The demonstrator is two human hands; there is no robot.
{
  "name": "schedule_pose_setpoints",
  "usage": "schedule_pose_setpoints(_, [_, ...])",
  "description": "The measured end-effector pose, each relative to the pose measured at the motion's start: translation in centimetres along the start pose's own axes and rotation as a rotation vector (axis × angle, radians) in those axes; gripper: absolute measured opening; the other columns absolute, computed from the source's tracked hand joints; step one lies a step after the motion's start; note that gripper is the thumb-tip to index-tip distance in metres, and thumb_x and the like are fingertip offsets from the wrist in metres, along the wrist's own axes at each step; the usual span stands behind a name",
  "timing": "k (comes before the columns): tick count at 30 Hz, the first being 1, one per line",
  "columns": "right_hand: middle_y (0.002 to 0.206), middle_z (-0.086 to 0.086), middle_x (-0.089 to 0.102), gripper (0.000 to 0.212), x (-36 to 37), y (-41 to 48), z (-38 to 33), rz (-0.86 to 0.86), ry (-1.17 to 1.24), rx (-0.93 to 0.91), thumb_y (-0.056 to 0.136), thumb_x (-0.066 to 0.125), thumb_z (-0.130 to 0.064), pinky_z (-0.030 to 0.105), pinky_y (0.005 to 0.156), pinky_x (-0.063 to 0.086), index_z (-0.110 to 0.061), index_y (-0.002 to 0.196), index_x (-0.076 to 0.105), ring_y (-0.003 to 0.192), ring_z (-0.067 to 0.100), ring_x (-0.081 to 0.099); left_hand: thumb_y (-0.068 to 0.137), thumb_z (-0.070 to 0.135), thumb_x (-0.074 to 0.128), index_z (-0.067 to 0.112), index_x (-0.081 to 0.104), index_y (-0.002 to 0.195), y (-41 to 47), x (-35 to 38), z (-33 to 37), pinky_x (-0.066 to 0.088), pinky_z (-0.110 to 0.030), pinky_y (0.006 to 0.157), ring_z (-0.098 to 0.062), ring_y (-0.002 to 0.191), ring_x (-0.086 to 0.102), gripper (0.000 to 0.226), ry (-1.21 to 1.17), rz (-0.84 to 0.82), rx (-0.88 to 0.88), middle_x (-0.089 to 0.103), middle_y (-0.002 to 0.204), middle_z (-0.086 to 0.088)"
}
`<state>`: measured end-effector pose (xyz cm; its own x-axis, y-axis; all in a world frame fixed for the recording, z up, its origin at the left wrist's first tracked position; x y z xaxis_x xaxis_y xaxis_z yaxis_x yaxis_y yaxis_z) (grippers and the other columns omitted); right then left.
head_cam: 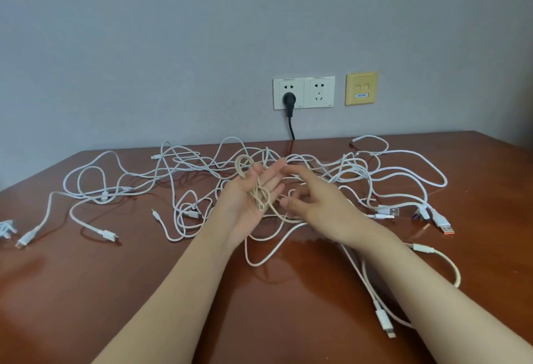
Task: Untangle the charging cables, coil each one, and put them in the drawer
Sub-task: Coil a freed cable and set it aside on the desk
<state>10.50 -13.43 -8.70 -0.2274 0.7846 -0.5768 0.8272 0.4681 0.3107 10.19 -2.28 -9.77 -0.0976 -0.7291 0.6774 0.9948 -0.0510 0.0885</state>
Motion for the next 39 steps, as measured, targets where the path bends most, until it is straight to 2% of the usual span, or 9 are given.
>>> schedule_pose_setpoints(3, [0.049,-0.008,0.048,0.015,-0.7,-0.1,-0.5,0.051,-0.061,-0.016,0.088,0.062,-0.03,0.015,0.041,0.036,-0.016,0.093,0.064,0.04,0.002,0.048,0.095,0.012,0.033,0.015,0.046,0.074,-0.1,0.0,0.4,0.045,-0.04,0.095,-0.02,0.101,0.063,0.025,-0.085,-0.053,0.005,0.072,0.1,-0.009])
schedule_pose_setpoints(8, [0.049,-0.009,0.045,0.022,-0.1,-0.7,-1.7,0.014,-0.387,-0.071,0.083,0.063,-0.044,0.026,0.059,0.03,-0.025,0.074,0.067,0.057,0.006,0.044,0.084,0.011,0.042,0.016,0.049,0.069,-0.7,0.8,0.6,0.044,-0.041,0.096,-0.017,0.084,0.071,0.017,-0.21,-0.11,0.021,0.072,0.09,-0.002])
schedule_pose_setpoints(11, [0.067,-0.008,0.054,0.023,0.1,-1.2,-3.0,0.039,-0.614,-0.129,0.087,0.055,-0.048,0.025,0.065,0.027,-0.028,0.088,0.067,0.079,0.012,0.051,0.08,0.004,0.04,0.014,0.051,0.069,-0.8,0.9,0.4,0.058,-0.026,0.062,-0.006,0.043,0.052,0.019,-0.296,-0.131,-0.013,0.051,0.054,0.006])
schedule_pose_setpoints(13, [0.077,-0.007,0.057,0.023,0.7,-1.8,-4.1,0.036,-0.655,-0.239,0.089,0.052,-0.045,0.026,0.067,0.029,-0.026,0.087,0.065,0.088,0.013,0.053,0.08,0.007,0.04,0.014,0.049,0.069,-0.7,1.0,0.4,0.039,-0.014,0.034,-0.003,0.031,0.033,0.016,-0.254,-0.139,-0.052,0.037,0.046,0.007])
schedule_pose_setpoints(16, [0.068,-0.014,0.04,0.014,1.4,-2.2,-5.0,-0.023,-0.55,-0.336,0.086,0.056,-0.03,0.025,0.069,0.031,-0.021,0.077,0.062,0.082,0.007,0.042,0.088,0.016,0.037,0.014,0.045,0.075,-0.6,0.8,0.2,0.018,-0.011,0.025,-0.002,0.025,0.027,0.015,-0.055,-0.102,-0.081,0.032,0.044,0.009])
schedule_pose_setpoints(22, [0.072,-0.026,0.045,0.01,0.5,-1.5,-4.4,0.023,-0.329,-0.307,0.086,0.064,-0.026,0.007,0.065,0.027,-0.02,0.085,0.071,0.074,-0.02,0.042,0.101,0.01,0.025,0.01,0.045,0.078,-0.2,0.3,0.3,0.022,-0.012,0.025,-0.002,0.023,0.027,0.03,0.046,0.047,-0.003,0.041,0.044,0.006])
schedule_pose_setpoints(30, [0.073,-0.021,0.037,0.015,0.5,-1.3,-3.9,0.023,-0.38,-0.345,0.086,0.064,-0.031,0.026,0.07,0.034,-0.018,0.09,0.071,0.078,0.002,0.038,0.101,0.012,0.032,0.006,0.05,0.08,-0.5,0.4,0.5,0.056,-0.021,0.061,-0.012,0.063,0.07,0.027,0.026,0.045,0.024,0.072,0.07,-0.008])
schedule_pose_setpoints(35, [0.077,-0.018,0.048,0.019,0.4,-1.1,-3.7,0.064,-0.359,-0.345,0.084,0.06,-0.039,0.028,0.071,0.041,-0.022,0.087,0.069,0.077,0.0,0.047,0.101,0.015,0.03,0.013,0.047,0.077,-0.4,0.1,0.5,0.047,-0.016,0.043,-0.006,0.046,0.059,0.03,0.055,0.076,0.02,0.07,0.067,-0.001])
schedule_pose_setpoints(39, [0.073,-0.02,0.051,0.009,-0.4,-1.1,-3.5,0.126,-0.29,-0.264,0.083,0.067,-0.033,0.022,0.066,0.035,-0.024,0.083,0.064,0.068,-0.004,0.046,0.1,0.013,0.027,0.014,0.044,0.073,-0.2,-0.1,1.0,0.04,-0.012,0.04,-0.006,0.036,0.041,0.032,-0.023,0.111,0.069,0.04,0.043,0.006])
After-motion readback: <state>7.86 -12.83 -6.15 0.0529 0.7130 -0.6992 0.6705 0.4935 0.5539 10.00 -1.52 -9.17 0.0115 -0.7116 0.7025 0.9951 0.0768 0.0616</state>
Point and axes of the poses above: each hand's wrist, its own y-axis towards the middle knuckle, its own x-axis out of the palm, z = x × y, the point moved 6 cm from there along y, towards the middle knuckle
